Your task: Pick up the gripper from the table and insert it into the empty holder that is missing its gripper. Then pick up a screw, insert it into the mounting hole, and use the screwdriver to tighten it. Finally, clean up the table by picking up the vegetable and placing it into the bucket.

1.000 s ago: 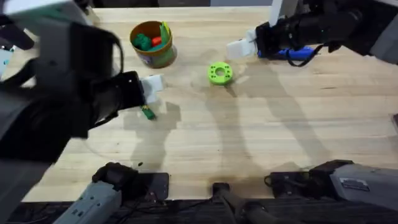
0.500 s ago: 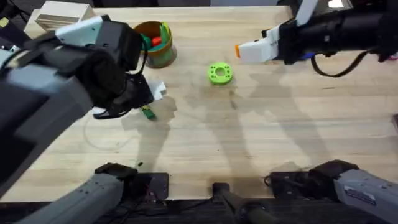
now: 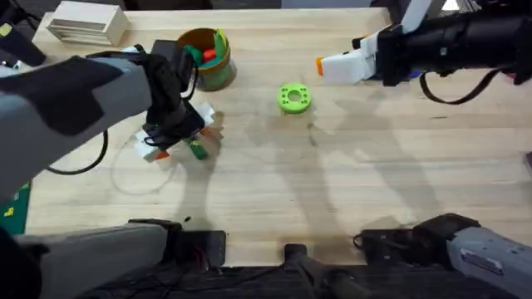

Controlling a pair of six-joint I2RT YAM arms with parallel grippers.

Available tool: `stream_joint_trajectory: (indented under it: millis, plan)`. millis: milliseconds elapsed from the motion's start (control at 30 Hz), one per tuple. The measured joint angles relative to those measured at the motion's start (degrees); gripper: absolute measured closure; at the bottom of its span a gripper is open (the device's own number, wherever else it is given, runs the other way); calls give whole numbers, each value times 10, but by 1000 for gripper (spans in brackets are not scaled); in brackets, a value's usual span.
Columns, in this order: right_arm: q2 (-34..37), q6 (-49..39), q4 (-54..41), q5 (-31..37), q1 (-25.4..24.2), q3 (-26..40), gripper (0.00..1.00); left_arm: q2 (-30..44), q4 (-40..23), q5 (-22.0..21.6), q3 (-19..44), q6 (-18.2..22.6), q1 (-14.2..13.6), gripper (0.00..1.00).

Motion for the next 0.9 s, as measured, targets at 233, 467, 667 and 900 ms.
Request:
stream_joint_trajectory:
  millis: [233,467,667,900]
  plan:
    - [0,0,1,0,0,0,33,27,19,36,17,-10,0,883]
    - [0,0,10,0,0,0,33,15,-70,109,73,4,2,972]
    - [0,0,28,0,0,0,33,-21,-53,125,219,53,2,972]
    - [0,0,30,0,0,0,33,-20,137,119,255,105,2,972]
